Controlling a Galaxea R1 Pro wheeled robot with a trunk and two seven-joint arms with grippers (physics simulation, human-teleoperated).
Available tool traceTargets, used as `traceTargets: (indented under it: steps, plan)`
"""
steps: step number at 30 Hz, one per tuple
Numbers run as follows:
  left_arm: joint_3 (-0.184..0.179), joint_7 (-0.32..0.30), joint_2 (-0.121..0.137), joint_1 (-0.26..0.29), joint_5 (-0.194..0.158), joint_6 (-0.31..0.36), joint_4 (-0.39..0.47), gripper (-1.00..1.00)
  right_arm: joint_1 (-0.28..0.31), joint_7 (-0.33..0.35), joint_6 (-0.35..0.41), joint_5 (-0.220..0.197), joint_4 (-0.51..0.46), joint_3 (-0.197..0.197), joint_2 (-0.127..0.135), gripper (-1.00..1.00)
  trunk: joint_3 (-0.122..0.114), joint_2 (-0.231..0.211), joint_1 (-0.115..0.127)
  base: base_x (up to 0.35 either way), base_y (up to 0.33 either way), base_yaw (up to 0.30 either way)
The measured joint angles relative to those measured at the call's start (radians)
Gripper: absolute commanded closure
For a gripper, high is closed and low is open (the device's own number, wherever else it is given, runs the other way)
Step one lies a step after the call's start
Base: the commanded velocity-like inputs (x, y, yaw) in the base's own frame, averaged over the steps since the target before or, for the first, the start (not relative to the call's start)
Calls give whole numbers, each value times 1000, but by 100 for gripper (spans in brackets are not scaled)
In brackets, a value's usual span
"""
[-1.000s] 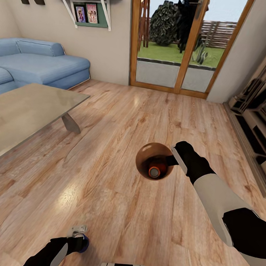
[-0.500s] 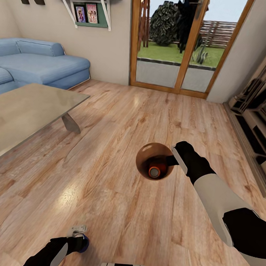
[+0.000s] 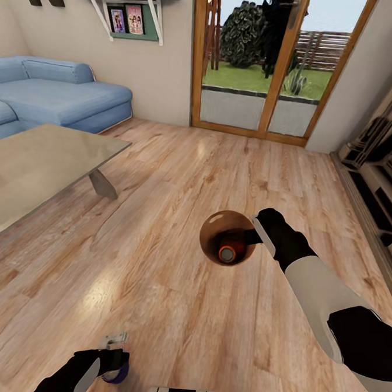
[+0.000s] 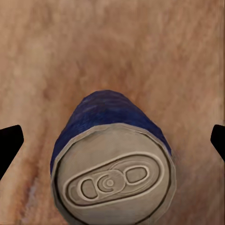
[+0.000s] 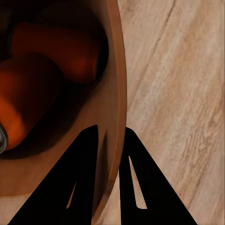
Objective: Put the three can of soda from the living room inside the tash can in the kitchen.
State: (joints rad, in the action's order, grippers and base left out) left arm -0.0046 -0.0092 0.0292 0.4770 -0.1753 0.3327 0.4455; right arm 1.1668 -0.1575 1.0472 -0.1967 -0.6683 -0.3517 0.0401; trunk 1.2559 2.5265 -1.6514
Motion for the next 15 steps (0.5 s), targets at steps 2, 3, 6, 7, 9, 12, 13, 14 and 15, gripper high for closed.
traceTargets:
  steps: [2,3,6,7,9,12,13,14,15]
  plan:
    - [0,0,-1,0,0,0,2,-100,-1,0,0,2,0,0,0,100,0,0,0,270,0,0]
    - [0,0,0,0,0,0,2,-100,-1,0,0,3,0,0,0,100,0,0,0,216,0,0]
    - [0,0,0,0,0,0,2,-100,-1,0,0,4,0,0,0,100,0,0,0,113,0,0]
    - [0,0,0,0,0,0,2,-100,-1,0,0,3,0,0,1,100,0,0,0,71,0,0]
    - [0,1,-1,0,0,0,2,-100,-1,0,0,2,0,-1,1,100,0,0,0,41,0,0]
    - [0,1,-1,0,0,-1,2,-100,-1,0,0,1,0,-1,1,100,0,0,0,21,0,0]
    - [0,1,-1,0,0,-1,2,-100,-1,0,0,1,0,-2,0,100,0,0,0,10,0,0]
    - [0,1,-1,0,0,-1,2,-100,-1,0,0,1,0,-2,0,100,0,0,0,6,0,0]
    - [0,1,-1,0,0,-1,3,-100,-1,0,0,2,0,-2,-1,100,0,0,0,5,0,0]
